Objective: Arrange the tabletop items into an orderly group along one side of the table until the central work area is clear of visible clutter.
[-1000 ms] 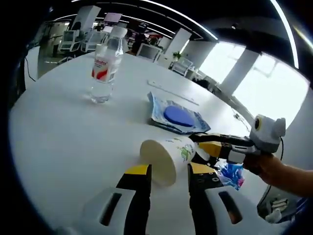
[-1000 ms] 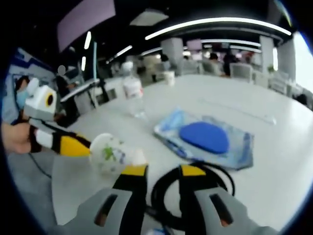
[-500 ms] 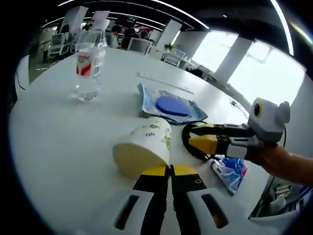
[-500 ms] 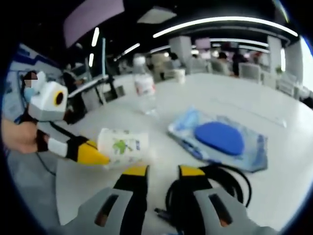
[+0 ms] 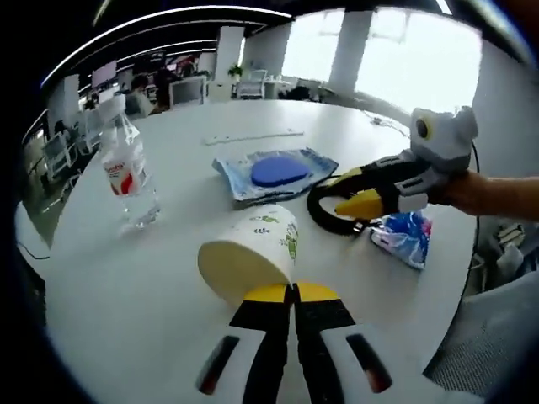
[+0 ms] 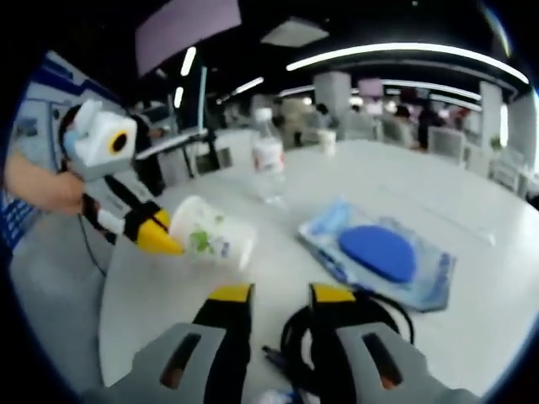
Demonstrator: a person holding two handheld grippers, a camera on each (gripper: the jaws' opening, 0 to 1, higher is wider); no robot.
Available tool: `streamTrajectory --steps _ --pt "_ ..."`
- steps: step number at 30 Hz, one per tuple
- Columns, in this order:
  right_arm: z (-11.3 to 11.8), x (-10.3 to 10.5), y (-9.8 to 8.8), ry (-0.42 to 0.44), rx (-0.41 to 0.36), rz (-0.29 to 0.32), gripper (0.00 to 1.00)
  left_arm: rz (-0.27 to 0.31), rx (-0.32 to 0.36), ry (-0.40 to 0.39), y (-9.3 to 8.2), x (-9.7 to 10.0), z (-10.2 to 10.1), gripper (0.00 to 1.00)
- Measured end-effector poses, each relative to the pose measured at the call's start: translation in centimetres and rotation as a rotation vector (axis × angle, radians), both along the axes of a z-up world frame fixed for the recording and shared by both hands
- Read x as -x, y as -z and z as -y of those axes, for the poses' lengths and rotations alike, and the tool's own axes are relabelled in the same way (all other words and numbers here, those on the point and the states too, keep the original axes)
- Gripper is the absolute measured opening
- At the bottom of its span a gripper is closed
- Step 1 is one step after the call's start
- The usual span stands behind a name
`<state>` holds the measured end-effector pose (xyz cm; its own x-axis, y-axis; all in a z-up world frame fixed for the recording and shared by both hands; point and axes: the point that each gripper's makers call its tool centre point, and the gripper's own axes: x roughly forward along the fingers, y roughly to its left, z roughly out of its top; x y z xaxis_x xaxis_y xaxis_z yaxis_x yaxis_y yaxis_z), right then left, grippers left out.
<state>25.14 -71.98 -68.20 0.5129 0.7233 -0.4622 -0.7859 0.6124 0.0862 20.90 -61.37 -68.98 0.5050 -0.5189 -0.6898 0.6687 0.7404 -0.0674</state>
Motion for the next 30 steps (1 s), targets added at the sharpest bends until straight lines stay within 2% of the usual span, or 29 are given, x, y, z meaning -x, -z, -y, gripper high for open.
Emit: streamTrajectory --steps 3,5,8,11,14,16,19,22,24,26,27,30 --pt "-0.3 0.4 -0.9 -0.027 -0.018 0.019 0.24 0.014 -0.089 0.114 0.0 0.5 -0.7 0.0" --pt "-0.4 0.6 -1.1 -0.033 -0.021 0.02 0.24 0.019 -0.137 0.147 -0.1 0.3 -1.4 0.0" --pt "-0.3 0.5 -1.2 -0.021 -0.033 0.016 0.24 0.021 -0.145 0.148 -0.7 -0.3 -1.9 0.0" --pt "-0.2 0.8 -1.2 -0.018 -0.004 0.035 0.24 0.056 -0.283 0.202 -1.4 -1.5 -3.4 0.0" --pt "-0.3 1.2 -1.4 -0.014 -0.021 0.025 0.24 0.07 -0.29 0.23 -2.2 -2.4 -3.1 0.0" --pt "-0.2 1.5 -1.2 -0.002 -0.023 0.019 0.24 0.055 -0.288 0.238 -2.4 -3.0 -3.0 0.0" --pt "0.9 1.5 -1.4 0.076 -0.027 0.028 0.23 0.064 -0.347 0.275 -2.3 -4.0 -3.2 0.0" --pt "1.9 1.9 -2.0 0.176 -0.11 0.004 0.22 0.07 -0.383 0.291 -2.0 -5.4 -3.5 0.0" --pt "2.6 2.6 -1.8 0.208 -0.117 -0.006 0.22 0.063 -0.421 0.324 -1.5 -6.3 -3.8 0.0" --pt "3.4 3.4 -1.4 0.24 -0.11 -0.006 0.21 0.081 -0.464 0.346 -1.5 -7.3 -4.0 0.0" --pt "3.9 4.0 -1.2 0.264 -0.115 -0.009 0.21 0.081 -0.474 0.355 -1.5 -7.6 -3.9 0.0" --pt "5.0 5.3 -0.6 0.316 -0.142 -0.036 0.2 0.118 -0.561 0.413 -2.2 -9.2 -4.1 0.0"
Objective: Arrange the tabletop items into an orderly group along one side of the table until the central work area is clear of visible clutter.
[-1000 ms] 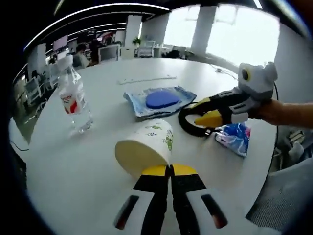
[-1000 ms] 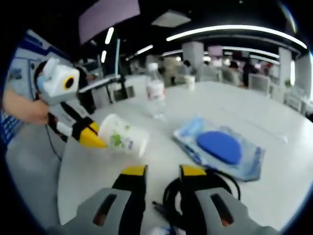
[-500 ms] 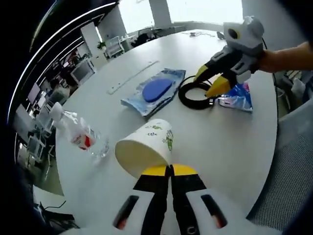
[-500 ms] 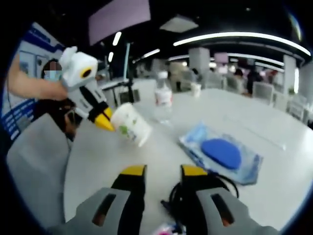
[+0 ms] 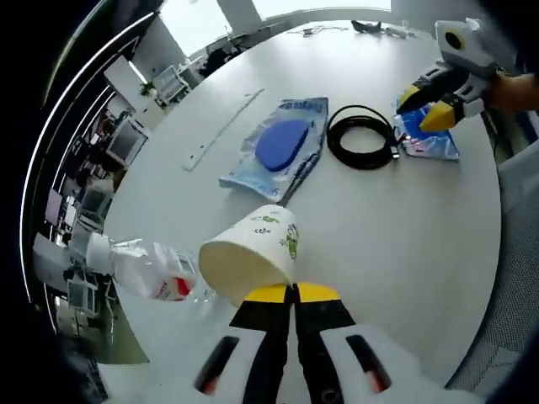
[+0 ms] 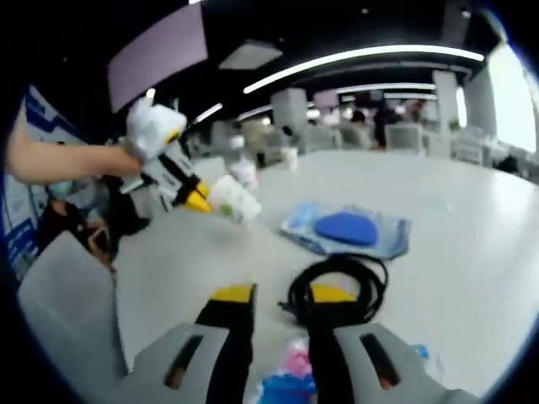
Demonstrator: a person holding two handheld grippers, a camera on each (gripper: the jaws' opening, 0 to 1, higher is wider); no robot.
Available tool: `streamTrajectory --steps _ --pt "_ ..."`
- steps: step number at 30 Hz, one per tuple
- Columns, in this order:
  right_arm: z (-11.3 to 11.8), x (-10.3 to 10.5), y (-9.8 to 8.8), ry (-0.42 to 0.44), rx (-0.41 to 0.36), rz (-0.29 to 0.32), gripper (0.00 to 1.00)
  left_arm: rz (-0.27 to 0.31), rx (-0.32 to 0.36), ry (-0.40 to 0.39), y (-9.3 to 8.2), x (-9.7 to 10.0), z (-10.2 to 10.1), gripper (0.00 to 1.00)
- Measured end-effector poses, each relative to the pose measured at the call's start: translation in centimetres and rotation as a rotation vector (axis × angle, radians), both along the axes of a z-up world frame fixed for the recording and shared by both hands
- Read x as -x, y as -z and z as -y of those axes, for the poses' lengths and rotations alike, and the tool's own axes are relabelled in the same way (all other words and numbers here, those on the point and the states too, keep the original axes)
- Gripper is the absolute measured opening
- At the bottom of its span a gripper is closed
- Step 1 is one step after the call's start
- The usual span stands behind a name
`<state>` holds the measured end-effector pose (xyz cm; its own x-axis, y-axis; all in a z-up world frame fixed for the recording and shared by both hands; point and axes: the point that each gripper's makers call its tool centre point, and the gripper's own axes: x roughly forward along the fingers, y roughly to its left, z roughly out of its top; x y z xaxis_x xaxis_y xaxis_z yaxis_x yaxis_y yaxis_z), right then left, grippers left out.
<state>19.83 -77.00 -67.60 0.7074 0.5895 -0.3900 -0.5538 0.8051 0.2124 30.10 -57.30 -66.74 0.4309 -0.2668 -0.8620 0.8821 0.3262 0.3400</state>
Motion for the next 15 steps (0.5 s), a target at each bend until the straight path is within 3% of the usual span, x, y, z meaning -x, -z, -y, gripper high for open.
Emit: streamTrajectory --steps 5,9,15 --pt "1.0 1.6 0.6 0.037 -0.022 -0.03 0.2 -0.022 -0.05 0.037 0.0 -1.6 -0.1 0.0" --pt "1.6 1.9 1.1 0.082 -0.043 -0.048 0.2 -0.033 -0.142 0.092 0.6 -2.4 -0.5 0.0" --pt "1.8 1.7 1.0 0.133 -0.088 -0.045 0.2 -0.055 -0.168 0.135 0.7 -3.7 0.0 0.0"
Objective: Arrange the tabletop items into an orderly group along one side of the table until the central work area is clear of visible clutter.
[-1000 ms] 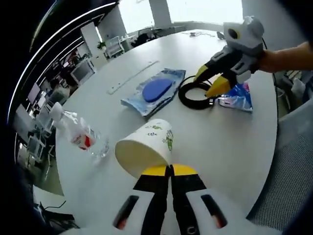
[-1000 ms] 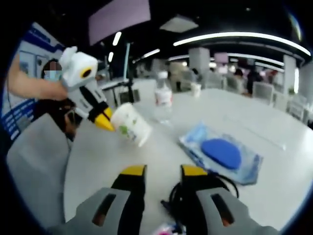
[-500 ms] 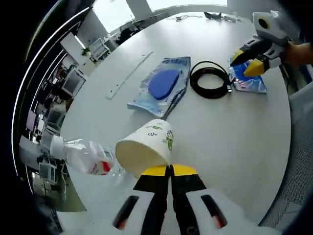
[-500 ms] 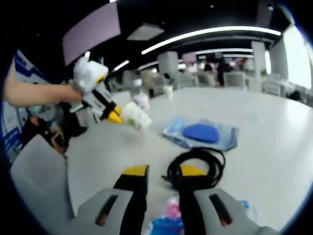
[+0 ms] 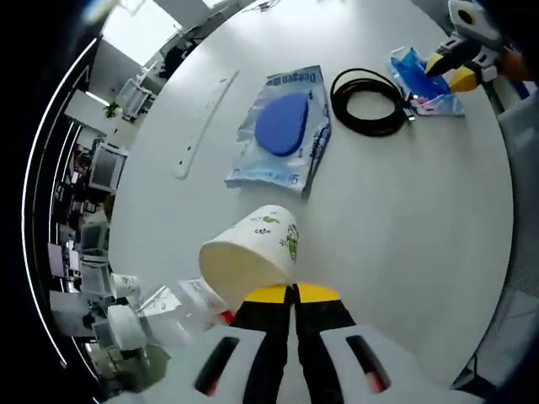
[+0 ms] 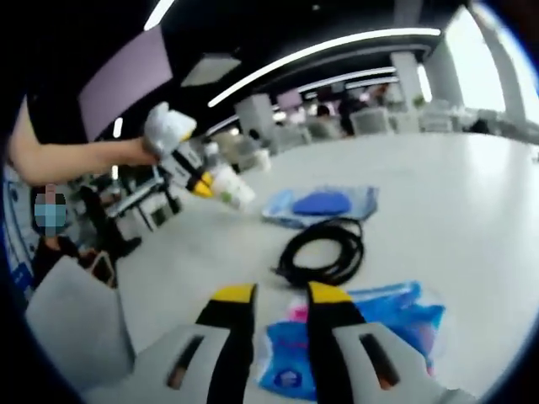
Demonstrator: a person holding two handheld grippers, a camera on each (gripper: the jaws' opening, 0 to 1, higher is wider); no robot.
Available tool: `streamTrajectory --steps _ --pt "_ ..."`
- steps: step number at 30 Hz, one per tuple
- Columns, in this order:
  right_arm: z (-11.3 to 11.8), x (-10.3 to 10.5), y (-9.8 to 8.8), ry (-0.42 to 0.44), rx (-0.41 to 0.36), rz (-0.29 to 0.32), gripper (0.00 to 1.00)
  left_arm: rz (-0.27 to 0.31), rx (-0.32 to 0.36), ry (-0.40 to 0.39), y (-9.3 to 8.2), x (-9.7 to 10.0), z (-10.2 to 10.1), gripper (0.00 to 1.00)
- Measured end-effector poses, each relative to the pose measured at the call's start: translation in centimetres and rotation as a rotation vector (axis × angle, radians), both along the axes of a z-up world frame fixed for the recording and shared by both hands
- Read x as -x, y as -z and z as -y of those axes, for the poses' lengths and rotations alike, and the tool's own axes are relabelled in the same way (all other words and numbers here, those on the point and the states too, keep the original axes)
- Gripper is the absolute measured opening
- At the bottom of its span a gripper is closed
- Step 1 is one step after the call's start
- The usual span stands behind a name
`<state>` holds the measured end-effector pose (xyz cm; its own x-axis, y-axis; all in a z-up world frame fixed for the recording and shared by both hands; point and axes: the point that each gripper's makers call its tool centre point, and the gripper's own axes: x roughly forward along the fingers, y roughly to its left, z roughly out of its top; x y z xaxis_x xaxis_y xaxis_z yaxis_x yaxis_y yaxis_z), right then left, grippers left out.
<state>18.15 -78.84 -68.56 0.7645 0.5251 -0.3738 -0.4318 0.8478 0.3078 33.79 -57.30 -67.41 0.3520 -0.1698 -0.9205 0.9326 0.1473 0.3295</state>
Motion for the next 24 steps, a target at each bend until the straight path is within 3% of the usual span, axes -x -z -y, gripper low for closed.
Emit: streamTrajectory --steps 4,7,9,13,24 --pt "-0.1 -0.1 0.4 0.016 -0.012 -0.007 0.19 0.032 -0.08 0.068 -0.2 -1.2 -0.3 0.0" --pt "0.1 -0.3 0.3 0.048 -0.045 -0.002 0.19 -0.017 -0.111 0.099 0.4 -1.0 -0.3 0.0" --pt "0.1 -0.3 0.4 0.064 -0.067 -0.005 0.19 -0.016 -0.166 0.132 0.5 -1.3 -0.7 0.0" --pt "0.1 0.0 1.0 0.076 -0.08 -0.017 0.18 -0.033 -0.156 0.127 0.6 -1.7 -0.1 0.0" --pt "1.2 0.0 1.2 0.122 -0.125 -0.02 0.18 -0.052 -0.281 0.214 0.9 -3.1 0.0 0.0"
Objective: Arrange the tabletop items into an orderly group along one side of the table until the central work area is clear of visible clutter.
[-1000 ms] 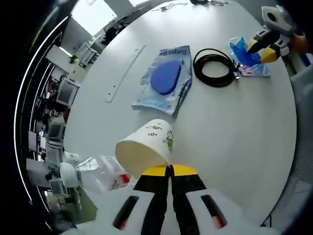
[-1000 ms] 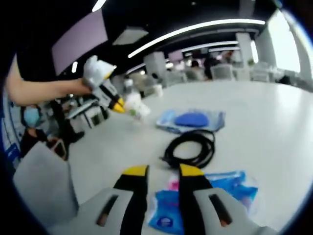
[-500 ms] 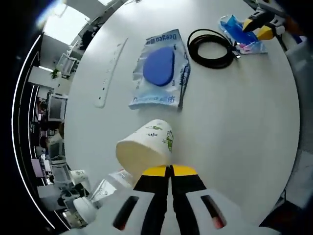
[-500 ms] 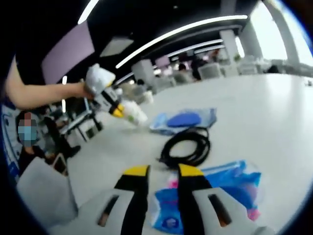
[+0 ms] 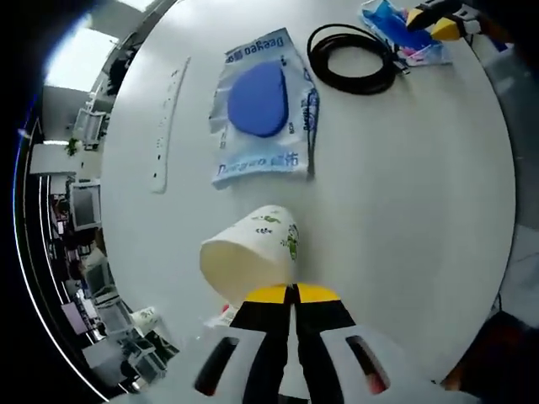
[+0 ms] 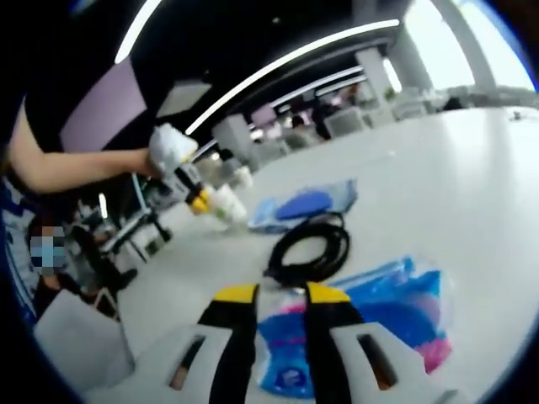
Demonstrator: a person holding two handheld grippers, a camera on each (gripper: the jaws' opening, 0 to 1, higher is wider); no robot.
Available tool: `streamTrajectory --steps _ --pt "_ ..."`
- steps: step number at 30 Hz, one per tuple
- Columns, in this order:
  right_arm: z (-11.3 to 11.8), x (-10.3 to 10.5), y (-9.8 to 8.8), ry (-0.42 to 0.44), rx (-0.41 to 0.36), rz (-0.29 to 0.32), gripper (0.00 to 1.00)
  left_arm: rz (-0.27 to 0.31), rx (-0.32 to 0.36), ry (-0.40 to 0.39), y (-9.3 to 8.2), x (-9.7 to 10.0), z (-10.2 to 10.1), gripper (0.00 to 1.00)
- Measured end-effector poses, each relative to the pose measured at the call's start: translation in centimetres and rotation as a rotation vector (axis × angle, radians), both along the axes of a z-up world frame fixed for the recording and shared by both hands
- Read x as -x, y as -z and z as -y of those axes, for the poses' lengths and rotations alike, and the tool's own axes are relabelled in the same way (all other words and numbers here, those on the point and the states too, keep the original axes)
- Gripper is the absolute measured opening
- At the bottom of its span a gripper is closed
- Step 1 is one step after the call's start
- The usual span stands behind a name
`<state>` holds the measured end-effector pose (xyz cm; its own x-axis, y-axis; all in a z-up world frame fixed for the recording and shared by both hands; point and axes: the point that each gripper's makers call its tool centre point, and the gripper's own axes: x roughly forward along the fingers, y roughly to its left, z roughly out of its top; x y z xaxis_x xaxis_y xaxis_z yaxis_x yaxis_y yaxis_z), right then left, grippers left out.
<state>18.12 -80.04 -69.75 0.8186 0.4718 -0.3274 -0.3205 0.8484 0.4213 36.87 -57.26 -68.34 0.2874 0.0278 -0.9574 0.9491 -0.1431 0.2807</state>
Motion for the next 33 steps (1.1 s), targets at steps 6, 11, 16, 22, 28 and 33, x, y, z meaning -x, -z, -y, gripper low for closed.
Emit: streamTrajectory --steps 6,11,16,22,28,33 --pt "-0.1 0.2 0.5 0.011 -0.017 -0.011 0.18 -0.006 -0.104 0.054 0.5 -0.3 -0.2 0.0" --pt "-0.2 -0.1 0.2 0.014 -0.028 -0.005 0.17 -0.011 -0.091 0.041 0.2 -0.6 0.1 0.0" --pt "0.1 -0.1 0.3 0.022 -0.033 -0.006 0.17 -0.011 -0.124 0.076 0.4 -0.6 0.2 0.0" --pt "0.2 0.0 0.6 0.021 -0.02 -0.015 0.16 -0.012 -0.137 0.086 0.4 -0.5 0.4 0.0" --pt "0.6 0.0 0.7 0.043 -0.026 -0.019 0.15 -0.011 -0.115 0.069 0.4 -0.6 1.0 0.0" --pt "1.0 0.1 1.0 0.042 -0.029 -0.03 0.16 -0.029 -0.083 0.053 0.5 -0.6 1.3 0.01"
